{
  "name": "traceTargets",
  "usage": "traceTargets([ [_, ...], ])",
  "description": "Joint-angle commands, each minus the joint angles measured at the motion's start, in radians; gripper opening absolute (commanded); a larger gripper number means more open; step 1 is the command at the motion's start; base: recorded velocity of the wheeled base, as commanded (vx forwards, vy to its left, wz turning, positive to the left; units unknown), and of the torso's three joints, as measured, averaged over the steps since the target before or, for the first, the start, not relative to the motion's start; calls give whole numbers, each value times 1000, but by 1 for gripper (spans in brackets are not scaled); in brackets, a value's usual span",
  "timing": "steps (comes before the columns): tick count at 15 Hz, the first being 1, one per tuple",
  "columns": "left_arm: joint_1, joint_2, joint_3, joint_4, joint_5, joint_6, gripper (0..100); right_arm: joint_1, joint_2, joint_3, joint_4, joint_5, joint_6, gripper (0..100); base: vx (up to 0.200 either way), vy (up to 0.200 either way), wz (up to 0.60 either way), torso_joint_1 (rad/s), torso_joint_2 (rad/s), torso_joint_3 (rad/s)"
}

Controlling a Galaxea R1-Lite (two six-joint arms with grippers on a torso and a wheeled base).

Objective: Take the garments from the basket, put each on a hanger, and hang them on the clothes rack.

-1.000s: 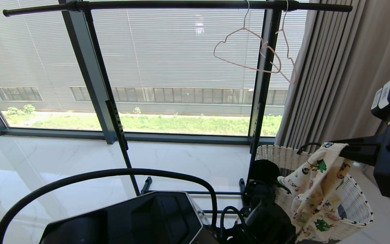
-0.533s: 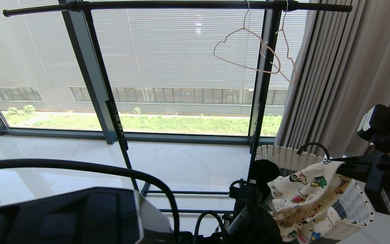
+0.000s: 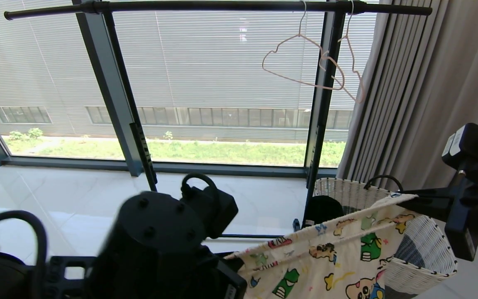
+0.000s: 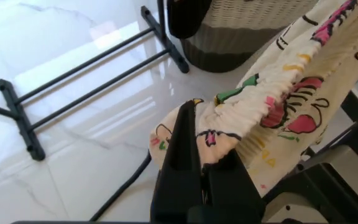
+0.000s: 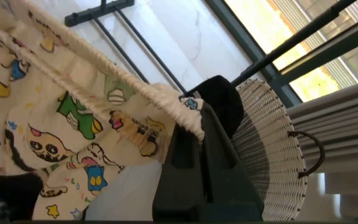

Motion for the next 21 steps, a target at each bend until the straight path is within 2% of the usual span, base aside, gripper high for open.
traceTargets([
  [1, 73, -188, -120, 134, -1, 55, 0, 0, 7, -28, 0, 11, 0, 0, 0, 0, 0, 0, 0, 0],
  [3, 92, -205, -202, 199, 1, 64, 0, 0, 36, -85, 0, 23, -2, 0, 0, 0, 0, 0, 0, 0],
  [5, 136, -214, -299, 291, -1, 149, 0, 1, 91, -168, 0, 23, -2, 0, 0, 0, 0, 0, 0, 0],
  [7, 173, -211, -354, 300, -2, 230, 0, 1, 129, -238, 0, 23, -2, 0, 0, 0, 0, 0, 0, 0],
  [10, 184, -209, -436, 305, -50, 238, 0, 1, 180, -355, 8, 22, -2, 0, 0, 0, 0, 0, 0, 0],
  [14, 182, -217, -474, 321, -65, 239, 0, 3, 160, -365, 43, 20, -5, 0, 0, 0, 0, 0, 0, 0],
  [15, 184, -220, -463, 317, -76, 247, 0, 18, 109, -347, 98, 23, -7, 0, 0, 0, 0, 0, 0, 0],
  [16, 184, -220, -437, 306, -82, 265, 0, 38, 65, -321, 149, 23, -7, 0, 0, 0, 0, 0, 0, 0],
  [18, 182, -215, -331, 157, -84, 281, 0, 129, -27, -253, 245, 23, -5, 0, 0, 0, 0, 0, 0, 0],
  [20, 182, -208, -251, 4, -110, 308, 0, 224, -66, -200, 264, 10, -7, 0, 0, 0, 0, 0, 0, 0],
  [21, 182, -214, -225, -10, -133, 347, 0, 245, -62, -195, 264, -9, -7, 0, 0, 0, 0, 0, 0, 0],
])
